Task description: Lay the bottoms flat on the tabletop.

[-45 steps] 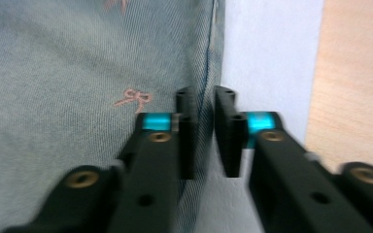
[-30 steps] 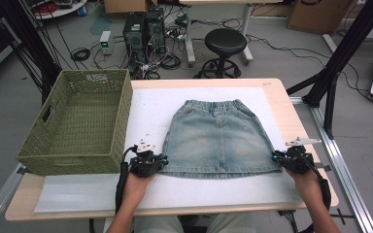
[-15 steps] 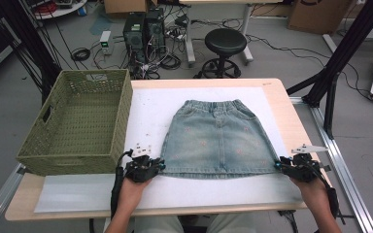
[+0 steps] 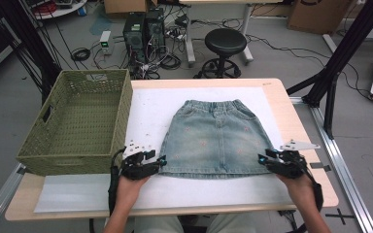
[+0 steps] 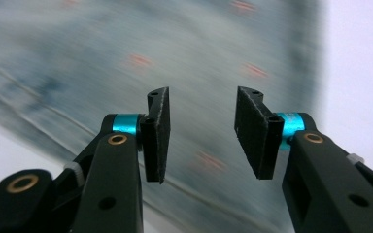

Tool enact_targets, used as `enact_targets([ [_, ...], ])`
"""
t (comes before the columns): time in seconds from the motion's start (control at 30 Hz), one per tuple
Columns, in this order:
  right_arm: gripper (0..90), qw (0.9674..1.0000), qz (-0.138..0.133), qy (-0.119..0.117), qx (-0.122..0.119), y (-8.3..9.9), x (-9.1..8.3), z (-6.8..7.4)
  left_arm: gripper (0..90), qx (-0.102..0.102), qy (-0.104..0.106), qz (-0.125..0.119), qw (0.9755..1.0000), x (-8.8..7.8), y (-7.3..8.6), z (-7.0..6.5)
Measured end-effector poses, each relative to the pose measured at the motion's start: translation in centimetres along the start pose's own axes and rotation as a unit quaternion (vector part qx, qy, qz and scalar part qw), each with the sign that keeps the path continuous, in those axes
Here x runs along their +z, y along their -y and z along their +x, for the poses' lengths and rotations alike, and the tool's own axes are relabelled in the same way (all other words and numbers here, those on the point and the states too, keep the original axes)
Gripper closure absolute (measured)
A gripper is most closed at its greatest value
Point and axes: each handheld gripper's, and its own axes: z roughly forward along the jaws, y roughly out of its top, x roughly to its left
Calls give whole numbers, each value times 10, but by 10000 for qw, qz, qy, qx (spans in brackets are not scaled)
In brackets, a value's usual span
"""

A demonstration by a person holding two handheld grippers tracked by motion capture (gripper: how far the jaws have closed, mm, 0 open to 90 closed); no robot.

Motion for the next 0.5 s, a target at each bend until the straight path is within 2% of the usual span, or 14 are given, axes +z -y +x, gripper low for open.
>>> enact_targets([
  [0.1,582,9993,46,-290,-249,-9,19,24,435,149,68,-252,9995,3,-11,-1],
  [0.13,581,9984,91,-446,-321,-13,26,35,426,189,74,-285,9994,3,-13,-1],
  [0.27,608,9945,278,-757,-662,-23,46,63,423,269,63,-363,9990,6,-20,1],
  [0.37,681,9921,480,-875,-754,-26,58,75,423,244,0,-348,9991,7,-21,4],
  [0.5,750,9908,677,-739,-914,-23,68,83,424,197,-38,-316,9993,7,-19,7],
])
